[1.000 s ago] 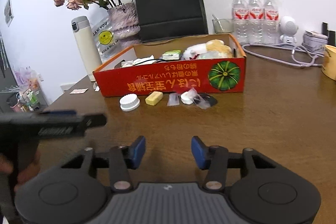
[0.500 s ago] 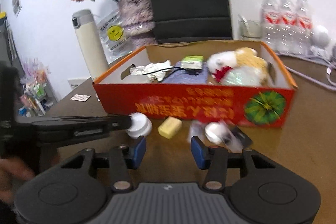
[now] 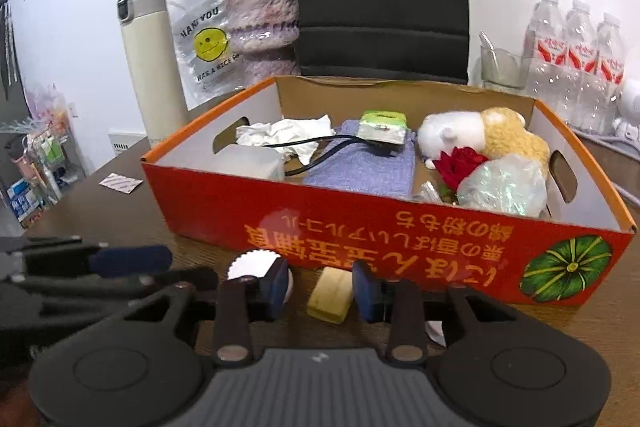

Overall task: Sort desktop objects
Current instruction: 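Grasp the white bottle cap with the left tool while the right tool grasps the yellow soap bar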

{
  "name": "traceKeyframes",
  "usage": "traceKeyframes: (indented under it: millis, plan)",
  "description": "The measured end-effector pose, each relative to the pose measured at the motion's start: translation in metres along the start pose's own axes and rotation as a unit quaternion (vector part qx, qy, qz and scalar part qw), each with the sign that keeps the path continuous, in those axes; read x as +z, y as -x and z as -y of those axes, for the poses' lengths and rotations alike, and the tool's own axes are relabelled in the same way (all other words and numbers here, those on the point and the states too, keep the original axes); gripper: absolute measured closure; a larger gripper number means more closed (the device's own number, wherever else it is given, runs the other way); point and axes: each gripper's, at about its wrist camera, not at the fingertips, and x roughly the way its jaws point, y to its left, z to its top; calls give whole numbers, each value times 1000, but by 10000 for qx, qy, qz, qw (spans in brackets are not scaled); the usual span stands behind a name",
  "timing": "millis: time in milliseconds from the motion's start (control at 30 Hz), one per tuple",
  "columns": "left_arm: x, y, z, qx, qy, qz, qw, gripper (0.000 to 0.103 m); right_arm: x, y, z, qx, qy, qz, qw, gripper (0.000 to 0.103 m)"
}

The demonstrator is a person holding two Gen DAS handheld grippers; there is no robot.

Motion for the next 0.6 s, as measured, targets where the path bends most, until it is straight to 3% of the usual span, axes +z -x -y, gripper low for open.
traceKeyframes:
  millis: [167, 267, 367, 467, 600]
  plan:
    - [-3, -5, 5, 88, -223, 42, 9997, 47, -3, -7, 6, 16, 21, -182, 9998, 77]
    - [-3, -11, 6, -64, -166, -50, 9998, 48, -3, -5, 6, 96, 134, -271, 9995, 83]
    - [-4, -15, 10, -176, -184, -11, 9997, 33, -2, 6, 12, 125, 213, -344, 9991, 83]
    - [-2, -17, 15, -416, -181, -10, 9990, 29, 3, 36, 34, 482, -176, 37, 9987, 83]
    - [3, -29, 28, -288, -305, -93, 9991, 31, 2, 59, 56, 667, -623, 577, 9942, 83]
